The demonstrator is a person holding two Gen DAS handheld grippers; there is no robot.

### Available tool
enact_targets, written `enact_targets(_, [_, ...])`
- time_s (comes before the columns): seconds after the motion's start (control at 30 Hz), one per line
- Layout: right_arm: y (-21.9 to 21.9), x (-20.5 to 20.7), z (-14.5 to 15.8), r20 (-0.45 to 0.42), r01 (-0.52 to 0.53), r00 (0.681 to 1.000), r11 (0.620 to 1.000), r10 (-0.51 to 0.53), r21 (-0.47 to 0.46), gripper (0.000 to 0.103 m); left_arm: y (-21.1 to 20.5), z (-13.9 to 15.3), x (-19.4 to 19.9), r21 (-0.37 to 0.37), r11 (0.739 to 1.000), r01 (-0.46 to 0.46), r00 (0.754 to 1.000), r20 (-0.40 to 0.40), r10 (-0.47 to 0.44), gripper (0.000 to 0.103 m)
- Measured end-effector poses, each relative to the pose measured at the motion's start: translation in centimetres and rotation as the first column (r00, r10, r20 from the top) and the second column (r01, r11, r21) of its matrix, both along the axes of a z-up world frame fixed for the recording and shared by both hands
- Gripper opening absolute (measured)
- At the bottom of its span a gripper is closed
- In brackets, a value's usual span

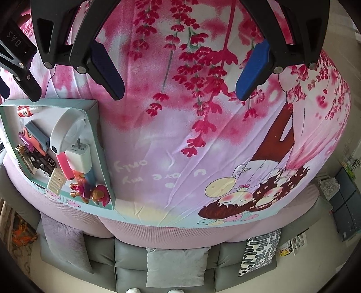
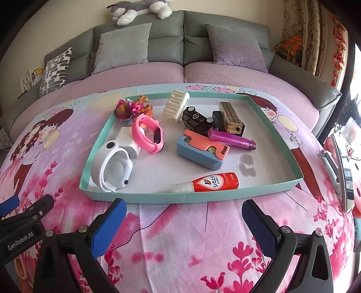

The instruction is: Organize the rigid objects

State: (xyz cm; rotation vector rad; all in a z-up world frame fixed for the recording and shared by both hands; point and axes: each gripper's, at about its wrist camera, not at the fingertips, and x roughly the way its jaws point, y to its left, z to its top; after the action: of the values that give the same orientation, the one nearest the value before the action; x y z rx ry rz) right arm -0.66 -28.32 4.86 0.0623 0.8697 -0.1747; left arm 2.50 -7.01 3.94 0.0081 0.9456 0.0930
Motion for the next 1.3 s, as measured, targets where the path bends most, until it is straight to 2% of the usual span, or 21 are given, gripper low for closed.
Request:
enact_targets(0.53, [0.18,0.04,-0.11,-0.005,-0.01,1.0,1.0,0.01,-0.003,0.103,-0.79,0.14,-0.11,0.036,0.999,0.026,1.0,0.007,-0.026,0.099])
enact_targets(0.87, [0.24,0.12,-0.32,-0.011,-0.012,1.0,1.0,0.012,-0.006,0.103,-0.42,0.03,-0.02,0.031,1.0,0.008,1.0,-0.001,-0.008,0.099])
enact_targets(1.3, [0.32,0.15,-0.42,-0.017,-0.014,1.0,1.0,0.014,-0.004,0.103,-0.5,-0.04,0.03,0.06,0.998,-0.008,1.0,-0.011,0.009,0.099])
